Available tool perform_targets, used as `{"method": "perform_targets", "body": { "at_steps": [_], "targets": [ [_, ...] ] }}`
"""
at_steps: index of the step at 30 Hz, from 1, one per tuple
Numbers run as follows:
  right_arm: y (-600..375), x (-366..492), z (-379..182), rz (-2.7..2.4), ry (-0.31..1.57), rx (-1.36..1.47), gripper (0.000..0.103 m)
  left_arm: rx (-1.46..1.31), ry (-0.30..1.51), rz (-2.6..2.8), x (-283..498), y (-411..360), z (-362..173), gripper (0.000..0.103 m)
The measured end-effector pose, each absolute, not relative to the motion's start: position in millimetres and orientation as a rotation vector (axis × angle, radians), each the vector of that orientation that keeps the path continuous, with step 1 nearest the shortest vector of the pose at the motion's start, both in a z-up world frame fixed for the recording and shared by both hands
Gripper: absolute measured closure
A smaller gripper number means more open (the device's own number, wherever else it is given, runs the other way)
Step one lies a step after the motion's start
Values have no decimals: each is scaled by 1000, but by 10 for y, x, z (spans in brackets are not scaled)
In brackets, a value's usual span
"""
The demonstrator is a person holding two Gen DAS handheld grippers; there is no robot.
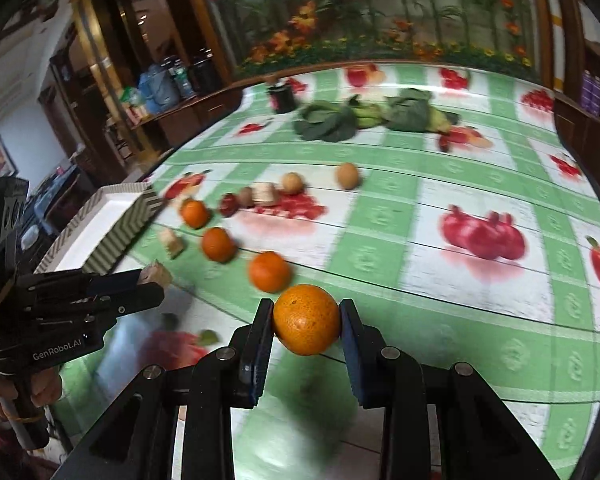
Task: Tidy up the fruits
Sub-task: 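Carry the bun and orange into the white tray and open both grippers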
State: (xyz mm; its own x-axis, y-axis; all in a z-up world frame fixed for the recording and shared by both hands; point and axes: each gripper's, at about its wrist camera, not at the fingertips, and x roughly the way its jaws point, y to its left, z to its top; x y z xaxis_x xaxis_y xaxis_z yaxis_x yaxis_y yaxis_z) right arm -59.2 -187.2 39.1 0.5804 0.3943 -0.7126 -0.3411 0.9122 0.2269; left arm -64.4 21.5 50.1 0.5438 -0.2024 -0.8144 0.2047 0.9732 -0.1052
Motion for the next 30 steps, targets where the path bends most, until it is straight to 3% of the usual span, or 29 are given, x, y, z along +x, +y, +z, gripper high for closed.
{"method": "perform_targets", "body": {
  "at_steps": [17,30],
  "targets": [
    [-494,-333,630,722,844,-10,71,-6,945,-4,-681,1316,789,76],
    [342,-65,730,834,829,-57,71,-94,980,141,-284,2063,634,76]
  ]
}}
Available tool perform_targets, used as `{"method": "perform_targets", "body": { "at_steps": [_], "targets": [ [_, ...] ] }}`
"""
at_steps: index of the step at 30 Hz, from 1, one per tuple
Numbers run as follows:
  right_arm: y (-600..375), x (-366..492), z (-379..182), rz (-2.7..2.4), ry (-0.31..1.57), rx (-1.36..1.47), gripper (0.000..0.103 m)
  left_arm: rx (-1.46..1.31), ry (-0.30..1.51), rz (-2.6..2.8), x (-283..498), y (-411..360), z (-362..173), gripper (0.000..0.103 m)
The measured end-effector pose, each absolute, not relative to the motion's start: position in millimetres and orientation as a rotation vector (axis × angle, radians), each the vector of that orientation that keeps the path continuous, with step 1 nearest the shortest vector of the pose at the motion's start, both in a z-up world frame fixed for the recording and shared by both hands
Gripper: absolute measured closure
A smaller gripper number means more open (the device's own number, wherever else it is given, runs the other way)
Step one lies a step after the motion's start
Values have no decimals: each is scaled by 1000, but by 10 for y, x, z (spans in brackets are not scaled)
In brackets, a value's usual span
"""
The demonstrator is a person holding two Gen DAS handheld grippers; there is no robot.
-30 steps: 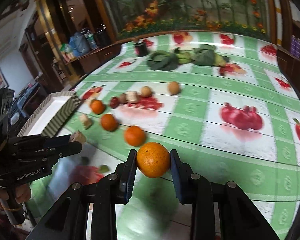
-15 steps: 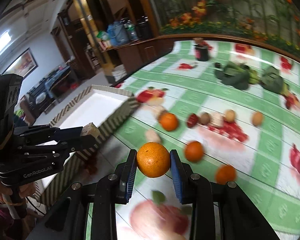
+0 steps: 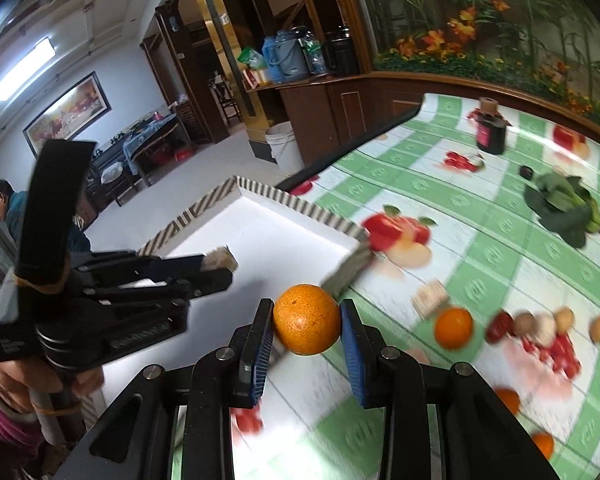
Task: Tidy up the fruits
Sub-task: 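Carry the bun and orange into the white tray and open both grippers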
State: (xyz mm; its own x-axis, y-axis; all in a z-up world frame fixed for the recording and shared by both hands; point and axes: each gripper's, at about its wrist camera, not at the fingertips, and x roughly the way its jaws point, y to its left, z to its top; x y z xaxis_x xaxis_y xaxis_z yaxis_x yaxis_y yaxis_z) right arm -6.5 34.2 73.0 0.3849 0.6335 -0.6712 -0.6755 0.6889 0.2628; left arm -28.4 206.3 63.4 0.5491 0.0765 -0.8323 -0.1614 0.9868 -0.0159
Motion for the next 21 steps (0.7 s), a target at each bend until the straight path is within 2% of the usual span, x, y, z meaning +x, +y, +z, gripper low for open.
{"method": "perform_targets", "body": {
  "at_steps": [21],
  "targets": [
    [1107,336,408,844,893,-192,71,-177,1048,219,46,2515,331,76]
  ]
}}
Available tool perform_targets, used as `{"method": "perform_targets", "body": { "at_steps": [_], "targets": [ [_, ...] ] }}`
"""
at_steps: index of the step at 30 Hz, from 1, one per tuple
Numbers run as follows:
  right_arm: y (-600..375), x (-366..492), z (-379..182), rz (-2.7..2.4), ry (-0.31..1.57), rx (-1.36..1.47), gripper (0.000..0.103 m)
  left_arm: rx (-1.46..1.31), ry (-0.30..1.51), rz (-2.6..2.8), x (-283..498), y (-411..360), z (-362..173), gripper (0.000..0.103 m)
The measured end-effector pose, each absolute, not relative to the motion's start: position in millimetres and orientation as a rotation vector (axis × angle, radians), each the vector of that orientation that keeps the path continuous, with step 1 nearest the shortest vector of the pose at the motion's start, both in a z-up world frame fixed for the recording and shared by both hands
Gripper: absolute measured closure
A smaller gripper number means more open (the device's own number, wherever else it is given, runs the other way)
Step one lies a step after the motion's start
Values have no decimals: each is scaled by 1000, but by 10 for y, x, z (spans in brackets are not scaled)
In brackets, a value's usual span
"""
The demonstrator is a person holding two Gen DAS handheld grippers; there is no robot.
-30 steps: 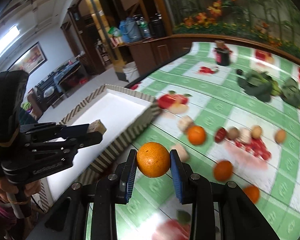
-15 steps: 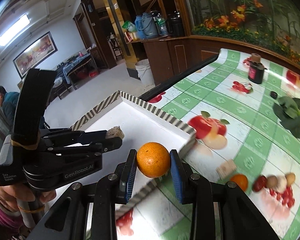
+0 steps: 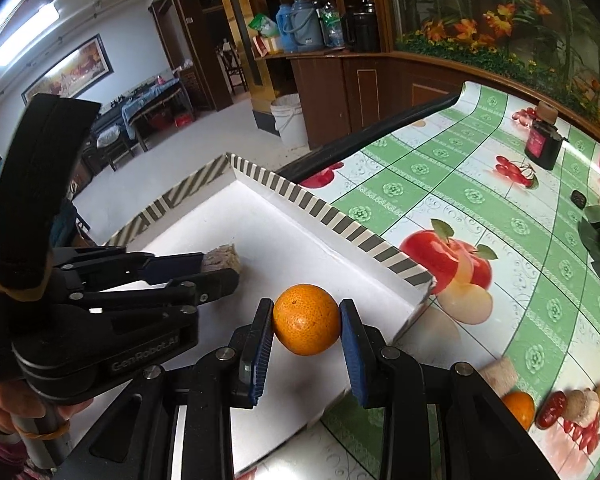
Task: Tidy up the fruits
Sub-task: 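Carry the bun and orange into the white tray and open both grippers, then grasp the brown bread cube with the left gripper while the right gripper grasps an orange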
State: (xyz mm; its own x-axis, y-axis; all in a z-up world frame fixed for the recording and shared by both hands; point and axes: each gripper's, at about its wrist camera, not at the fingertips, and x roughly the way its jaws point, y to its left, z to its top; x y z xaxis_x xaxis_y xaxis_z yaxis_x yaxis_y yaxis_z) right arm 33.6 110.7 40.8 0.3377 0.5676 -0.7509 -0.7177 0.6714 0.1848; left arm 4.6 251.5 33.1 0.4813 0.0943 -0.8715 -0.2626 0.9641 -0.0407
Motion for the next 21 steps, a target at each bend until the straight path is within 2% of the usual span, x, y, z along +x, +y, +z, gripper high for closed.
{"method": "perform_targets", "body": {
  "at_steps": [9,21],
  "targets": [
    [1228,387,297,842,923,-235,70,-198,1045,204,33,2582,326,74],
    [675,129,702,855,831,-86,70,-211,983,188,-250,2420,544,74]
  ]
}}
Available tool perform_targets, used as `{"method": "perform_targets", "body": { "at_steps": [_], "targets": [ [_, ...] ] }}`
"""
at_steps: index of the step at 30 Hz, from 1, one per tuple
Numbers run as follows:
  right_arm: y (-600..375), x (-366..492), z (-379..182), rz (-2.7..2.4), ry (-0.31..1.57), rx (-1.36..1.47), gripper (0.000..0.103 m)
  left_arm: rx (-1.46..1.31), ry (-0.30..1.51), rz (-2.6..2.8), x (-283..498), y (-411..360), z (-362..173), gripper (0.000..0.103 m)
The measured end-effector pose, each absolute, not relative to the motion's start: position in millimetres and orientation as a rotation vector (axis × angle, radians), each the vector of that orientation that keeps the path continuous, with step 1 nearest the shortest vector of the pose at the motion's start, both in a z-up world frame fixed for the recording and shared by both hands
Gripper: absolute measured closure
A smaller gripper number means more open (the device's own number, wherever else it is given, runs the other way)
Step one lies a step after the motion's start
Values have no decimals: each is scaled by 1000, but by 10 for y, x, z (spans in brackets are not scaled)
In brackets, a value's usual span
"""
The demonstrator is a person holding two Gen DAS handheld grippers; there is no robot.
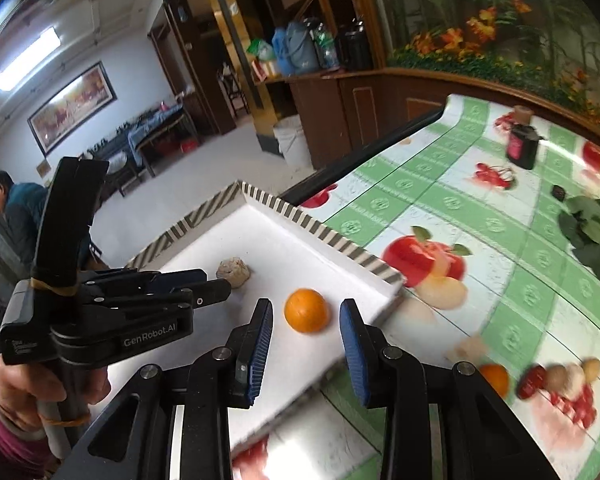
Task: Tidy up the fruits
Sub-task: 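Grasp the brown bread cube with the left gripper while the right gripper grasps an orange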
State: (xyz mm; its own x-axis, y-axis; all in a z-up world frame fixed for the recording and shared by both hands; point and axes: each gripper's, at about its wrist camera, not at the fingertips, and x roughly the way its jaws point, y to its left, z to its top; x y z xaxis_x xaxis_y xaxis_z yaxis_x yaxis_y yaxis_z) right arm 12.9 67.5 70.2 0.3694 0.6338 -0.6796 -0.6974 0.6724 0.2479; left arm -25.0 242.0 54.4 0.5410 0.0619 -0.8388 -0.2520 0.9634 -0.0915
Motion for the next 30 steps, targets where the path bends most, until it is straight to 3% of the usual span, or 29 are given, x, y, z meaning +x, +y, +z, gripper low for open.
{"method": "perform_targets", "body": {
  "at_steps": [16,17,18,20,30],
  "targets": [
    [-846,-278,638,593,818,-20,66,-158,973,-58,-513,1262,693,75],
    [-951,-302,610,574,822,-17,66,-157,980,-74,-516,1198,677,69],
    [-1049,-318,583,557,827,-14,66,-157,987,-90,-517,1131,662,55],
    [-1270,-342,503,511,845,0,65,-156,991,-122,-523,993,629,44],
    [-1488,-279,324,476,874,-4,64,-72,1032,-166,-457,598,456,44]
  ]
}}
